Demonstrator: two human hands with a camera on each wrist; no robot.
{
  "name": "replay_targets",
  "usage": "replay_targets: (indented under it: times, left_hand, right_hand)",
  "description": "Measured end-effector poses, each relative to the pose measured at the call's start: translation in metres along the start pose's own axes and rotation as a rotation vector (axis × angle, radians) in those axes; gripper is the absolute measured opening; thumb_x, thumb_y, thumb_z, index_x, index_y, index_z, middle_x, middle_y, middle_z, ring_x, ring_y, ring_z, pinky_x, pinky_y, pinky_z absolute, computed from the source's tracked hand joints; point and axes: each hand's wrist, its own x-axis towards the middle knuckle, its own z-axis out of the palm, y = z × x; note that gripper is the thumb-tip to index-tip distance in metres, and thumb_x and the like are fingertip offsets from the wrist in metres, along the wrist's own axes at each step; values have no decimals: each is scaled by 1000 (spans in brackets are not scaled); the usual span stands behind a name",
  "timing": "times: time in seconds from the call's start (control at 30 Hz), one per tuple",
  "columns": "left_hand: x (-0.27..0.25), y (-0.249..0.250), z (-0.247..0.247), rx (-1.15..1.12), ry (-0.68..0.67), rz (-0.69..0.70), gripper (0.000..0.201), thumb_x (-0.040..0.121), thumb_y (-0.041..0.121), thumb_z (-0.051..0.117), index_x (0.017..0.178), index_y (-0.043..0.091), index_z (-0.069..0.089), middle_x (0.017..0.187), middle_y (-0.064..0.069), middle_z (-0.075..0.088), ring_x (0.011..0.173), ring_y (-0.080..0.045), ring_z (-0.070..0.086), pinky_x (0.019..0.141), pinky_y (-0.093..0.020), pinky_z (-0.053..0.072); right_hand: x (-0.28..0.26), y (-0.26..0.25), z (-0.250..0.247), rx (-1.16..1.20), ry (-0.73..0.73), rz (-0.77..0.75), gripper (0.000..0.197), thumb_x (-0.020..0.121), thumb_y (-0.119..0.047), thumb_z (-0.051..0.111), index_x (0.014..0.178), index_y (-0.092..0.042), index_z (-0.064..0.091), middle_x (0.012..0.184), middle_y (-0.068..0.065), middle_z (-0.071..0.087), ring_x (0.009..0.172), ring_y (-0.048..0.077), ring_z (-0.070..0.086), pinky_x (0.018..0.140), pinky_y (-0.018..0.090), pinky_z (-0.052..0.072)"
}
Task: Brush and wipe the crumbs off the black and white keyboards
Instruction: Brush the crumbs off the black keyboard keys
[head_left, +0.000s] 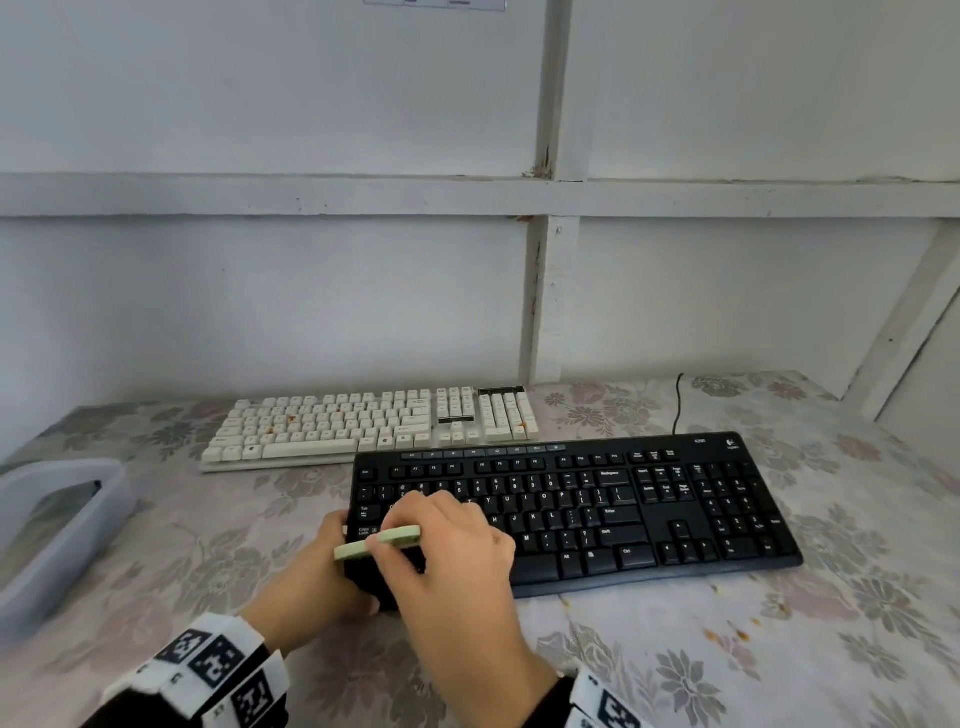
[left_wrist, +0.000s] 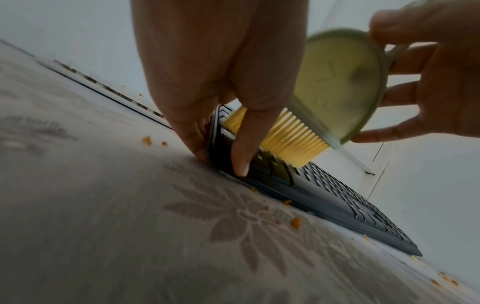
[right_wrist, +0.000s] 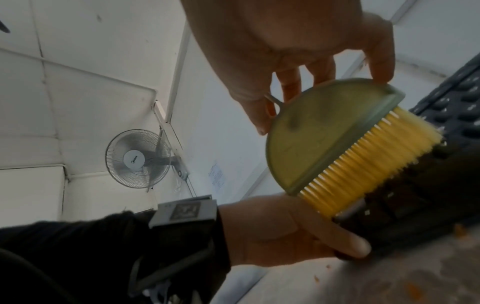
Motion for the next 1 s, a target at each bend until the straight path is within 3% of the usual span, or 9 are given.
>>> replay_targets:
  times: [0.17, 0.27, 0.37, 0.43, 0.5, 0.6, 0.7, 0.83, 1.0]
  left_hand:
    - [2, -6, -2, -103, -32, -16, 83, 64, -1, 71, 134, 18, 29, 104, 1, 61, 95, -14, 60, 82, -34, 52]
    - [2, -10, -4, -136, -55, -18, 94, 51, 8, 70, 133, 22, 28, 107, 0, 63, 99, -19, 62, 89, -45, 51]
    - [3, -9, -2, -142, -47, -8, 93, 53, 7, 70, 133, 22, 26, 105, -1, 64, 96, -18, 62, 86, -42, 52]
    - [4, -9, -2, -136, -46, -12, 88, 60, 0, 70, 133, 21, 26, 106, -1, 63, 97, -19, 62, 85, -41, 52]
    - [4, -10, -2, -147, -52, -13, 87, 59, 0, 70, 131, 23, 26, 107, -1, 62, 98, -18, 61, 86, -42, 52]
    - [5, -12, -2, -176, -69, -11, 87, 57, 1, 71, 129, 25, 27, 109, 0, 61, 101, -17, 60, 89, -42, 51]
    - [6, -14, -2, -179, -66, -6, 86, 58, 1, 71, 127, 28, 27, 110, 0, 61, 102, -17, 59, 91, -42, 50]
    - [7, -15, -1, -184, -62, -9, 85, 57, 2, 71, 124, 30, 27, 110, 0, 61, 102, -18, 59, 91, -43, 50]
    - [8, -17, 0, -176, -62, -15, 81, 66, -7, 69, 123, 31, 27, 108, 0, 62, 99, -19, 60, 90, -42, 50]
  right_hand:
    - [-4, 13, -3, -159, 123, 33, 10, 86, -42, 42, 90, -36, 48, 94, -16, 56, 96, 10, 50, 91, 39, 34]
    - [-5, 23, -18, -136, 109, 84, 9, 94, -39, 46, 97, -33, 51, 102, -15, 52, 104, 8, 42, 98, 34, 27]
    - [-5, 16, -20, 1, 116, 32, 6, 91, -41, 48, 92, -35, 48, 96, -15, 53, 98, 2, 41, 93, 30, 30]
    - [-7, 14, -13, 70, 91, 13, 15, 83, -50, 42, 94, -39, 44, 92, -15, 54, 95, -1, 42, 89, 31, 36]
    - [-10, 21, -11, 32, 91, 17, 22, 80, -54, 37, 97, -40, 41, 93, -16, 54, 95, -3, 42, 88, 28, 32]
    - [-11, 34, -23, -36, 155, 67, 8, 89, -43, 49, 88, -36, 46, 90, -16, 54, 92, 0, 42, 93, 31, 33]
    - [-12, 34, -31, -78, 190, 68, 7, 88, -41, 46, 85, -35, 47, 86, -17, 52, 93, 1, 41, 100, 34, 30]
    - [-15, 40, -36, 125, 176, 67, 13, 87, -31, 60, 79, -33, 51, 95, -16, 56, 93, 2, 47, 89, 39, 42]
    - [-16, 59, -52, 28, 345, 88, 15, 85, -22, 62, 81, -31, 50, 83, -13, 57, 87, 6, 46, 84, 42, 44]
